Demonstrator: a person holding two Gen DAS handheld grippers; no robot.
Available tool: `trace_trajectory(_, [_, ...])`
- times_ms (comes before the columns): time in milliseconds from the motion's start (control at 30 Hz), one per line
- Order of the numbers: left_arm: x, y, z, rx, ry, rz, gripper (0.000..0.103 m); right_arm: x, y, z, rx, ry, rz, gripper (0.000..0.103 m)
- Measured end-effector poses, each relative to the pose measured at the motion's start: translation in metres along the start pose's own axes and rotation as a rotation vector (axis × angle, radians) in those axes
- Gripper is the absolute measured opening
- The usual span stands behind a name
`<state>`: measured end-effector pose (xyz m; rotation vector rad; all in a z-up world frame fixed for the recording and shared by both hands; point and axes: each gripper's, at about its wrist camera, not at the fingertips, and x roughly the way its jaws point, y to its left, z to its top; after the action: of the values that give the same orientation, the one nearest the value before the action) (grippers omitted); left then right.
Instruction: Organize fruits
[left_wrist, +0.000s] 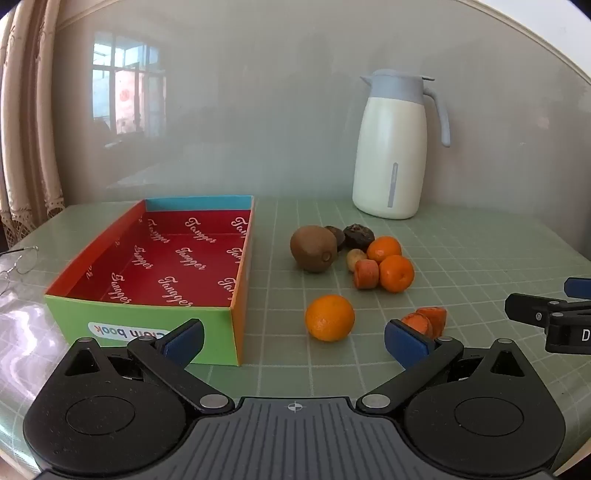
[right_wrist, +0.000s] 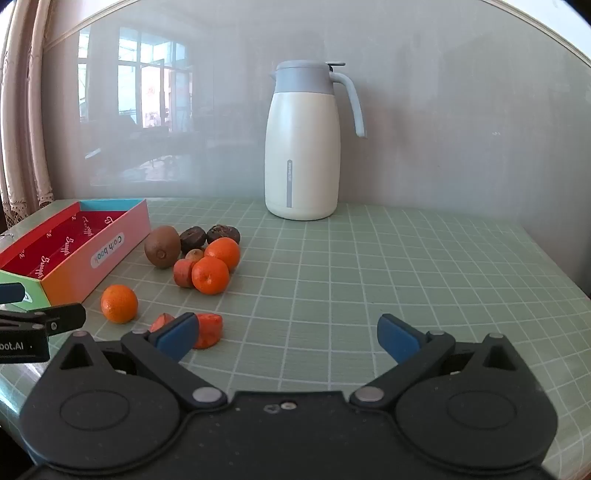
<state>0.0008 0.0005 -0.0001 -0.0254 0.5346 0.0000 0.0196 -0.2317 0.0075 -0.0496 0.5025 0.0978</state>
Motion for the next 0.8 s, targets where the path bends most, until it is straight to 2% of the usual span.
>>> trace_trajectory(800, [-0.0011, -0.0007, -0.0004, 0.011, -0.017, 0.008, 0.103, 0.0000, -0.0005, -0.0003, 0.007, 0.005, 0.002, 0.103])
